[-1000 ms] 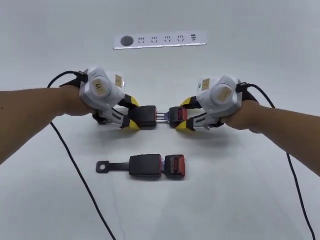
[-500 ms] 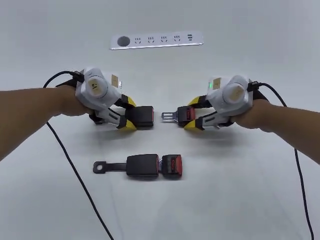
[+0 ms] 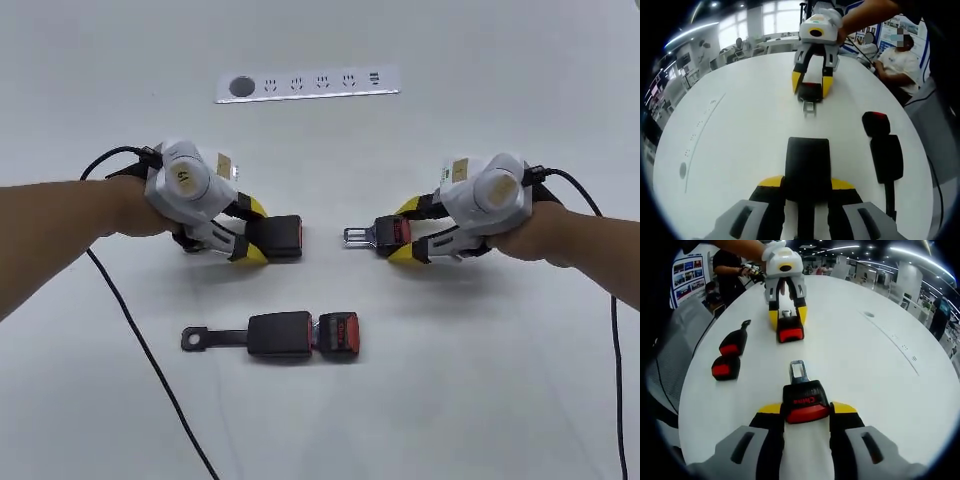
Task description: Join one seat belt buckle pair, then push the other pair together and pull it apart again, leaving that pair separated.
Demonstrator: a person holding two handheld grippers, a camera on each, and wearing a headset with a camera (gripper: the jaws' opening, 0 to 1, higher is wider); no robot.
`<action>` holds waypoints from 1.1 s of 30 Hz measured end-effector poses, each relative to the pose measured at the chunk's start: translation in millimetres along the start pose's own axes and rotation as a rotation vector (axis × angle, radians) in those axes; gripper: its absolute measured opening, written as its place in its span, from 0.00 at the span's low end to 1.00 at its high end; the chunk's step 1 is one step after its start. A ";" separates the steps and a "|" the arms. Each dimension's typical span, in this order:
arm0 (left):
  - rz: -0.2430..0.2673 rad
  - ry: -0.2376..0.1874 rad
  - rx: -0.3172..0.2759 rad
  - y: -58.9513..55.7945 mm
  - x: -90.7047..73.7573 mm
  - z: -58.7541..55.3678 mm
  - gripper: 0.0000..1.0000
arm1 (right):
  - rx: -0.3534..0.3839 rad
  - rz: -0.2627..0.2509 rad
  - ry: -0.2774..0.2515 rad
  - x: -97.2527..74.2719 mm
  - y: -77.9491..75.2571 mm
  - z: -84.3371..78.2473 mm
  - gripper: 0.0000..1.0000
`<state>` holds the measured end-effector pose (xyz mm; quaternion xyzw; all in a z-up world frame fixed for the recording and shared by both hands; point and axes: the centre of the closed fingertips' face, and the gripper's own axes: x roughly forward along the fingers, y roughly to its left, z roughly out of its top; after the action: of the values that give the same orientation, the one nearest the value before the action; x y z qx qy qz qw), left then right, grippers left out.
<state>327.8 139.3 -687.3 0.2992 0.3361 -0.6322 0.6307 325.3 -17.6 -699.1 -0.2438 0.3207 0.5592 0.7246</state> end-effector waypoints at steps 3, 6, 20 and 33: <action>0.000 0.000 0.000 0.0 0.0 -0.2 0.33 | -0.002 -0.002 -0.006 -3.1 -1.6 -4.8 0.34; 0.001 -0.001 0.000 -0.5 -0.1 0.2 0.33 | 0.005 -0.008 -0.003 -7.0 -3.2 -9.9 0.34; -0.001 0.006 0.002 -0.4 0.1 -0.3 0.33 | 0.028 -0.027 -0.004 -23.2 -5.8 -25.2 0.34; -0.002 0.012 0.005 0.8 1.2 -2.0 0.33 | 0.034 -0.023 0.006 -33.7 -0.7 -30.5 0.35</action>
<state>328.5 140.2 -689.5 0.3040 0.3386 -0.6321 0.6272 314.4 -61.5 -694.8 -0.2366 0.3294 0.5444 0.7343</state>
